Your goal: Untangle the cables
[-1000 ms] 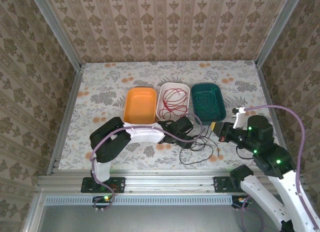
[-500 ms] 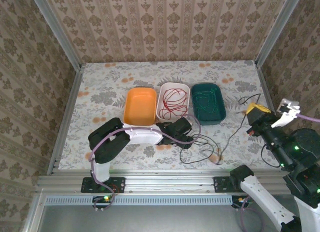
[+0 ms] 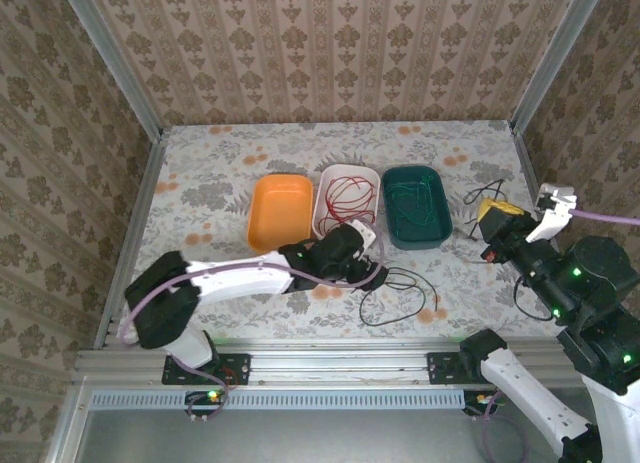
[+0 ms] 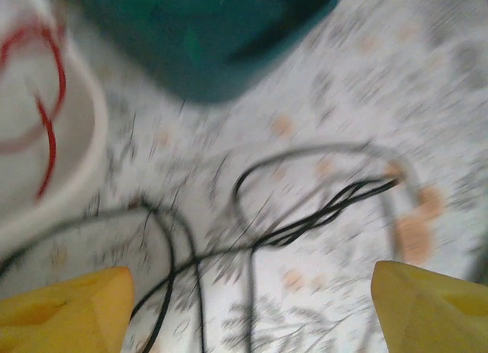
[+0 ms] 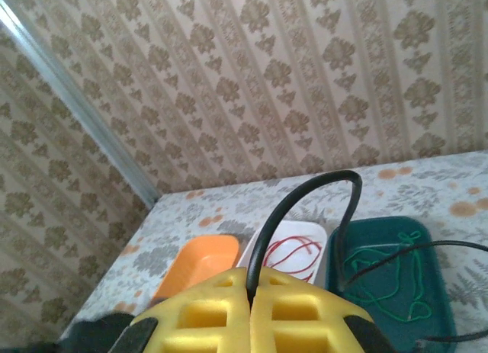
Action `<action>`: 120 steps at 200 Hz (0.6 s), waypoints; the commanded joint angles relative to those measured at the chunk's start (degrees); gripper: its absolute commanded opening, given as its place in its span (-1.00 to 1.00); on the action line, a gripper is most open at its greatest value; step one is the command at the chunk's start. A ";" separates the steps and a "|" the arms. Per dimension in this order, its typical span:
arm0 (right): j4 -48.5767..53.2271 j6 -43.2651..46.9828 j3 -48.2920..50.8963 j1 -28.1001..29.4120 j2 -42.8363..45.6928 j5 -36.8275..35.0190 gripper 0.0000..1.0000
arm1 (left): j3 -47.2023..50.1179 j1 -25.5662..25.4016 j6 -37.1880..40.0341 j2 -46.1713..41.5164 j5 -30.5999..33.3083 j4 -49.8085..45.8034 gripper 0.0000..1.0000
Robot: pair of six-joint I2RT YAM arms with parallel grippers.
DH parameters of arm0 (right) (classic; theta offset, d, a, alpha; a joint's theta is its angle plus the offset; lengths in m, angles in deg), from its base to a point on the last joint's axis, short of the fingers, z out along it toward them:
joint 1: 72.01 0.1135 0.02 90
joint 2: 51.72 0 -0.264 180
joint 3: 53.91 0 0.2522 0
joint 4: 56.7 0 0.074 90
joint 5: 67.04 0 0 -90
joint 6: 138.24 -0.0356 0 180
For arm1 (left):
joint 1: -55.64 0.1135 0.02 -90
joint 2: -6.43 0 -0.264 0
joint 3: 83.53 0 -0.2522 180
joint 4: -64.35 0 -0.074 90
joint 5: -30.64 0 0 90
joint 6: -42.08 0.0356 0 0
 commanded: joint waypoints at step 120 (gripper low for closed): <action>-13.44 -14.12 0.83 -0.09 -6.75 25.68 -1.00 | -1.29 -4.12 7.59 -0.12 -19.36 11.64 0.22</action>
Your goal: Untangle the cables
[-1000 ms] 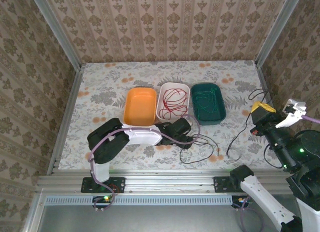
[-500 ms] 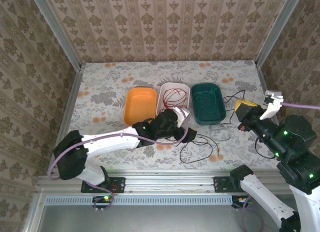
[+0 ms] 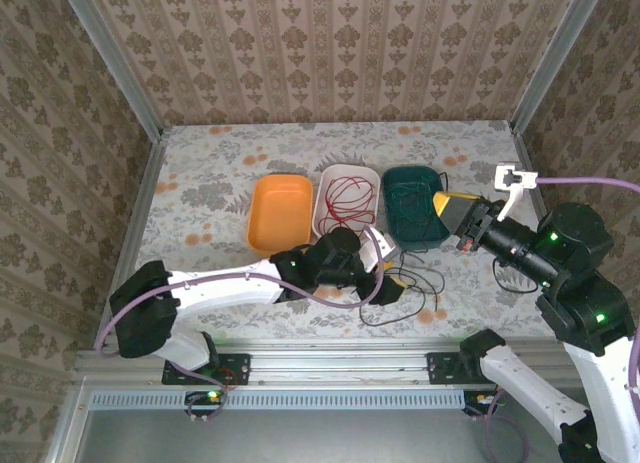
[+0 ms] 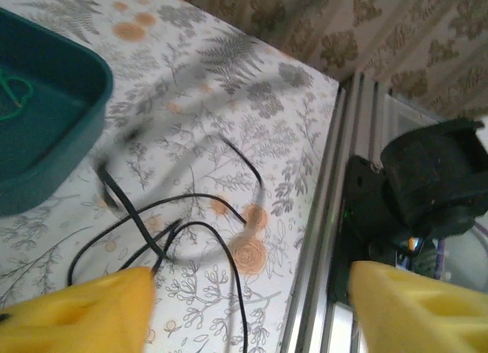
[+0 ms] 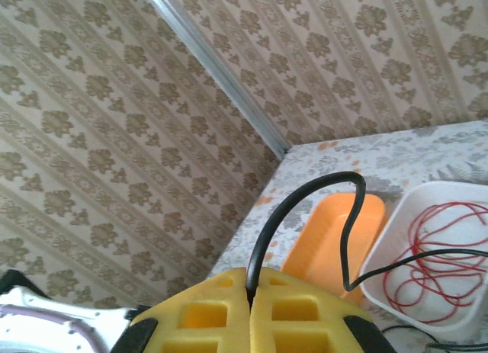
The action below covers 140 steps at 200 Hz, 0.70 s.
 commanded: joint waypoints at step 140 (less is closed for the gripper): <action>-7.54 -6.78 3.45 -0.21 0.17 8.92 -1.00 | -1.56 -1.81 7.98 -1.01 18.62 9.23 0.33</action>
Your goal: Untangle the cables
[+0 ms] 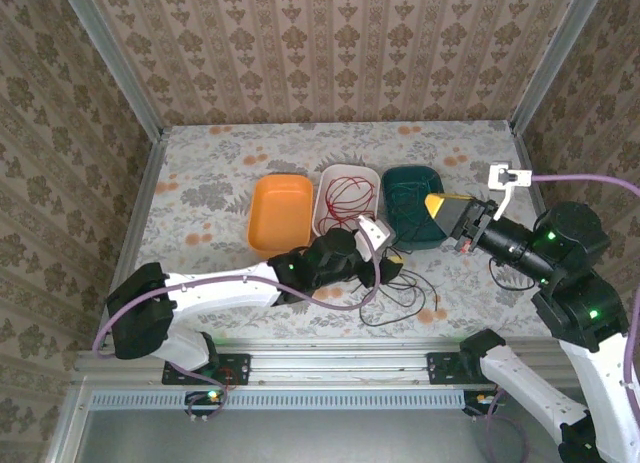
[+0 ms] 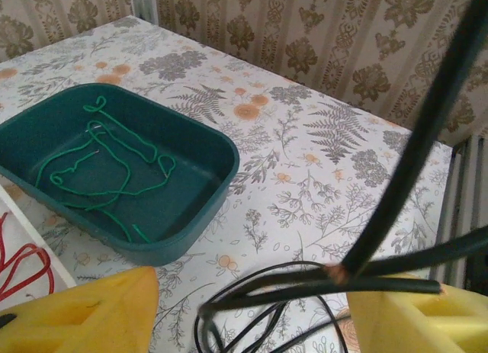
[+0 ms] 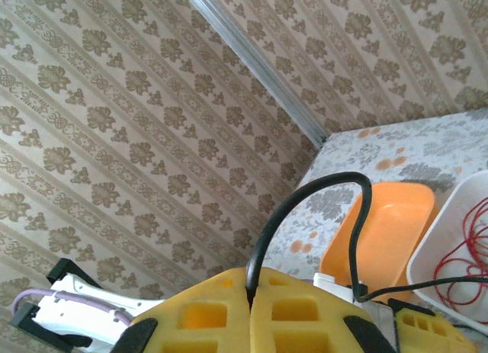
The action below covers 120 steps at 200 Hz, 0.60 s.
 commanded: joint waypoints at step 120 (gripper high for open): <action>1.44 -4.15 4.97 -1.09 -2.84 2.40 -1.00 | -5.68 -2.12 3.06 -2.00 -1.16 5.59 -1.00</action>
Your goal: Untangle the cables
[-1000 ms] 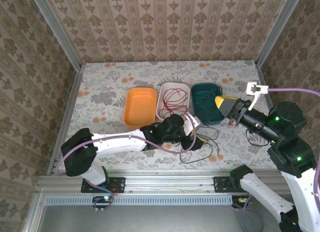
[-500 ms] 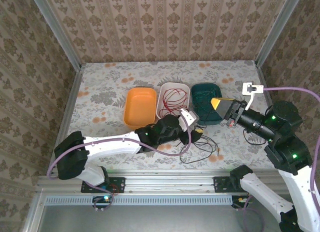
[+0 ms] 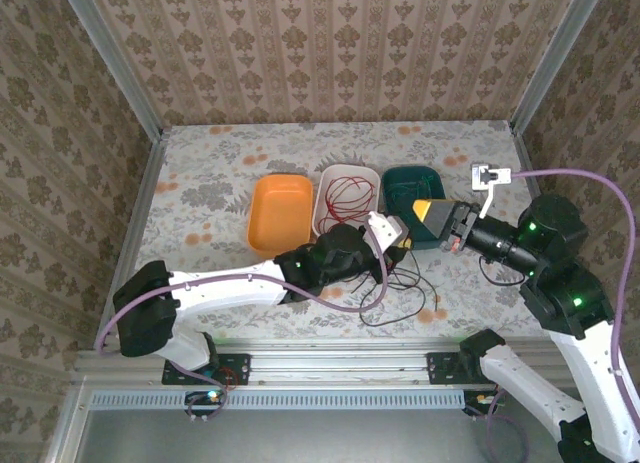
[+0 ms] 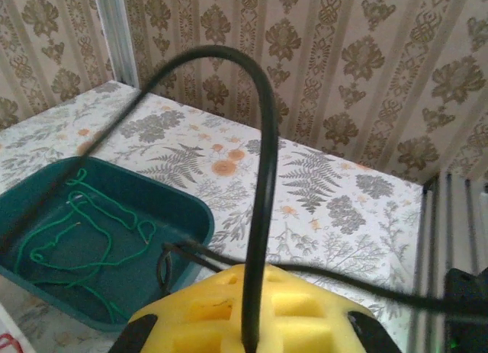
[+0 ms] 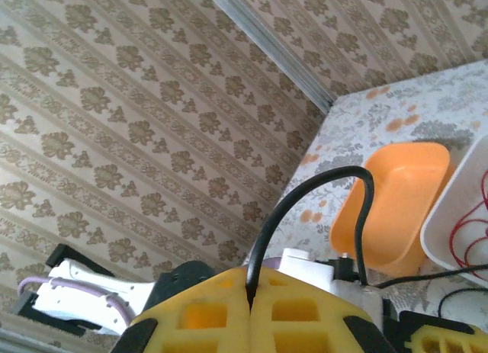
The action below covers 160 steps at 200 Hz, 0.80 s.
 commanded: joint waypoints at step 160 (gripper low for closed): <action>-0.95 -2.97 4.66 -2.48 -2.26 1.99 -1.00 | 2.01 -1.16 -1.42 -10.95 -5.41 -5.68 0.42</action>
